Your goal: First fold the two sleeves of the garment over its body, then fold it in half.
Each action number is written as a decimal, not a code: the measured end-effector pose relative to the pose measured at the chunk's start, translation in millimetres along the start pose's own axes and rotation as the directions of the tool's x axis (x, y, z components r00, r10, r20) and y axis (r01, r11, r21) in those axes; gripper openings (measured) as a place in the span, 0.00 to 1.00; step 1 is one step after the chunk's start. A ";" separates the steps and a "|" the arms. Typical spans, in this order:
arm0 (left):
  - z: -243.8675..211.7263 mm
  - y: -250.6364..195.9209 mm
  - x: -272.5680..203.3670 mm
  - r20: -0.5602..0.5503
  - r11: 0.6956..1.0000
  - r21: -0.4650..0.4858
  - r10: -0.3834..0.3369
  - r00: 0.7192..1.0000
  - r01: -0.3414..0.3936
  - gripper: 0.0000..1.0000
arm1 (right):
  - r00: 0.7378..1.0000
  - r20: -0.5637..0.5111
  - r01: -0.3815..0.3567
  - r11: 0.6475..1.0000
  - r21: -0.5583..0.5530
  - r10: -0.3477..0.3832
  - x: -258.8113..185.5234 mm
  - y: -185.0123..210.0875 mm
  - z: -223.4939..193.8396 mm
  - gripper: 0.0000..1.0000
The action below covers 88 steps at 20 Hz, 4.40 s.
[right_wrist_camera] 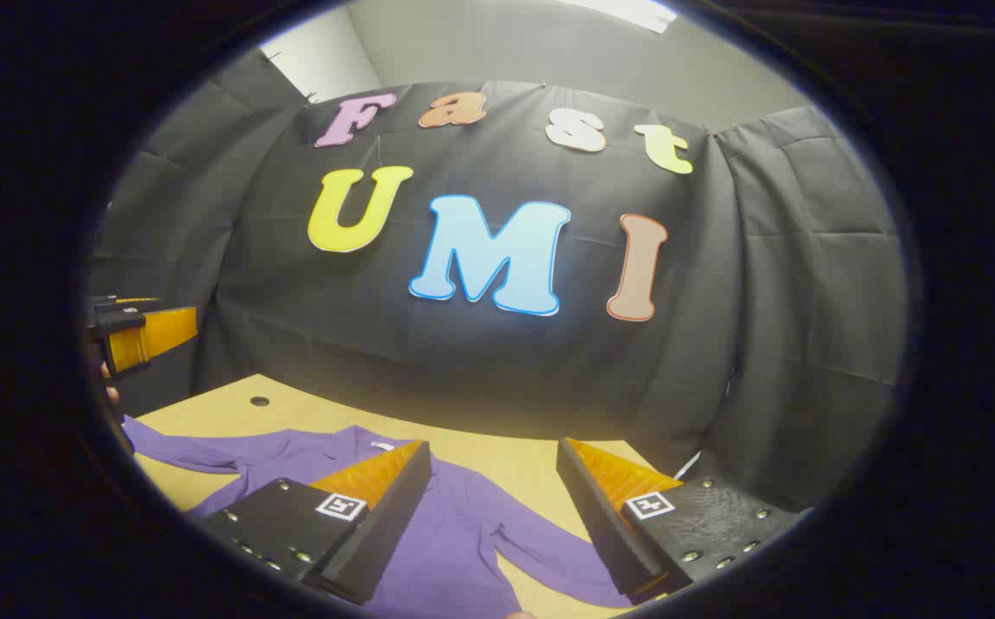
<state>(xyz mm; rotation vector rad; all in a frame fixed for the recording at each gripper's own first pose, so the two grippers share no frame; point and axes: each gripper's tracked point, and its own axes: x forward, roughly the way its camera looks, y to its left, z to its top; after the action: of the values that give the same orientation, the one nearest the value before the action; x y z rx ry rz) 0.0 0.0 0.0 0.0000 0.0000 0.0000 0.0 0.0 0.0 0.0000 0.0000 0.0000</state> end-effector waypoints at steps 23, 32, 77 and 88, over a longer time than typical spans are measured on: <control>8.3 -9.2 1.1 0.014 0.998 0.030 -0.062 0.998 0.061 0.93 | 0.998 -0.033 0.045 0.998 0.032 -0.044 -6.1 -1.9 -8.2 0.94; 0.6 -13.2 11.0 -0.001 0.998 0.026 -0.064 0.998 0.064 0.93 | 0.972 -0.115 0.212 0.977 0.033 -0.207 -2.4 -71.2 -41.5 0.96; -19.6 -4.9 1.4 -0.079 0.998 0.027 0.064 0.995 -0.063 0.93 | 0.508 -0.824 0.676 0.708 0.204 -0.249 -59.6 -204.9 -343.6 0.74; -14.5 -0.3 3.6 -0.063 0.998 0.035 0.056 0.996 -0.054 0.95 | 0.579 -0.786 0.658 0.694 0.292 -0.218 -46.3 -205.0 -333.8 0.02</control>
<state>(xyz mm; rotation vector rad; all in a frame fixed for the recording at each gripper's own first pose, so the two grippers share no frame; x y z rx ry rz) 3.6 -0.3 -14.5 0.0333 0.0640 0.0548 -46.3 -205.0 -333.8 0.6159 0.7982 -0.5512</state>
